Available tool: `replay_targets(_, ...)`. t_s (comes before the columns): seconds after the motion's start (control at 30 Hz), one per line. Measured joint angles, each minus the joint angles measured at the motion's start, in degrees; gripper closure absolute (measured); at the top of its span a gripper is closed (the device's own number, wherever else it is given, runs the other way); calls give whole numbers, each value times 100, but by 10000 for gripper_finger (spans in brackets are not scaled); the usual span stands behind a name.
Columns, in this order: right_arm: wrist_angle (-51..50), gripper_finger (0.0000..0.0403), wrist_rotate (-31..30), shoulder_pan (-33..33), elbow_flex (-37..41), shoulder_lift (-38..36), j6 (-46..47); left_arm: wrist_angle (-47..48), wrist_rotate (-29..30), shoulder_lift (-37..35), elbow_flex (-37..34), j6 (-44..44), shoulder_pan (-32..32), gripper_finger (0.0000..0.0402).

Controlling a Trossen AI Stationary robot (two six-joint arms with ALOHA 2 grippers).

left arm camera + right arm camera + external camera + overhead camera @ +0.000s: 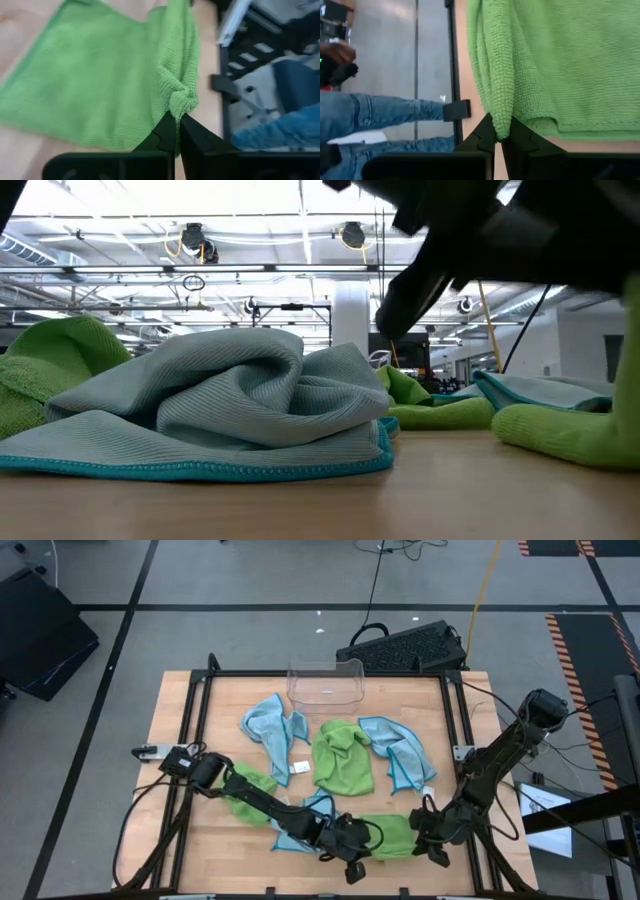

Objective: Fold microfiber towels
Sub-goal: Fold the bottom right green microfiber cloth

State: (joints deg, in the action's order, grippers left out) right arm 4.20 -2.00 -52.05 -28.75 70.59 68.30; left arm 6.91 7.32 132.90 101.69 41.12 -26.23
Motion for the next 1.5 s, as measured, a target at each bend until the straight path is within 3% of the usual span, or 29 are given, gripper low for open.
replay_targets(0.13,-243,393,-129,118,0,-2,306,-20,253,0,0,19,-29,388)
replay_targets(0.37,-983,393,-348,343,0,-4,461,566,1576,0,0,569,0,385)
replay_targets(1.07,-1857,391,-644,603,4,-4,611,665,1667,201,-13,663,425,385)
replay_targets(1.27,-1927,356,-855,596,7,-2,938,698,1711,234,-11,744,447,360)
replay_targets(1.5,-1989,272,-966,596,11,-30,1253,689,1888,236,-11,751,436,348)
